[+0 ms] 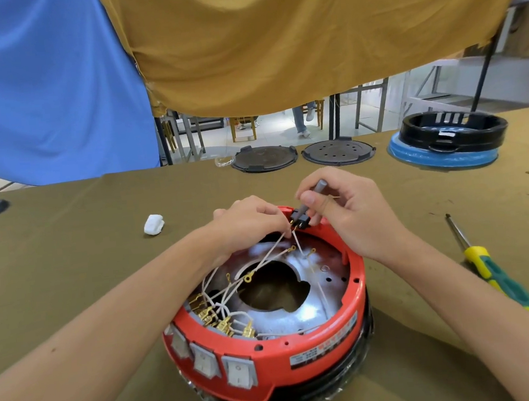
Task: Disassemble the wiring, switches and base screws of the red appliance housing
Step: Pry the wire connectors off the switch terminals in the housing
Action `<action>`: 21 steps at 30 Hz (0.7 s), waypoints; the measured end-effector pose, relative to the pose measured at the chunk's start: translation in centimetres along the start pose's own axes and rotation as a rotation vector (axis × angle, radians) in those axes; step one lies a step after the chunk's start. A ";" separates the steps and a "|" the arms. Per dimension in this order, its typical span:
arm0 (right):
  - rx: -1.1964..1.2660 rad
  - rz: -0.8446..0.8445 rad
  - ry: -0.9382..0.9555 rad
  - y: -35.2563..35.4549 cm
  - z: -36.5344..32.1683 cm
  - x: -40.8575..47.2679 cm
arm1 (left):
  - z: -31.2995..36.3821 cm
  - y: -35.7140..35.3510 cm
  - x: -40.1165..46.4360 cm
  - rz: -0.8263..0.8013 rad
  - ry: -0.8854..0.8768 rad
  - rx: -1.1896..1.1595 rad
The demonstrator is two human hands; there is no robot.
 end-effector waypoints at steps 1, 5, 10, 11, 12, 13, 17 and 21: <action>-0.045 -0.019 0.037 0.0 -0.2 0.0 | 0.0 0.0 0.0 -0.003 -0.001 -0.005; -0.157 -0.040 0.154 0.1 -0.6 -0.1 | -0.1 0.0 -0.1 -0.010 0.004 -0.024; -0.087 0.022 0.113 0.2 -0.2 -0.2 | -0.1 0.1 -0.1 -0.012 0.001 -0.010; -0.057 0.038 0.075 0.2 0.0 -0.1 | -0.2 0.1 -0.1 -0.012 0.001 -0.005; -0.025 0.056 0.035 0.2 0.3 -0.1 | -0.2 0.0 -0.1 -0.012 0.001 0.000; 0.011 0.073 -0.006 0.3 0.6 -0.1 | -0.2 0.0 -0.1 -0.012 0.002 0.002; 0.151 0.143 -0.138 0.3 1.3 -0.1 | -0.2 0.1 -0.1 -0.015 -0.003 -0.003; 0.197 0.185 -0.205 0.3 1.6 -0.1 | -0.4 0.1 0.0 -0.016 0.001 0.007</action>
Point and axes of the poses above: each hand's wrist, its own x-axis towards the middle knuckle, its own y-axis out of the back of the hand, z = x × y, the point moved 5 cm from there along x, towards the middle knuckle, and after that the axes turned 13 degrees about z, right-handed, at the moved point
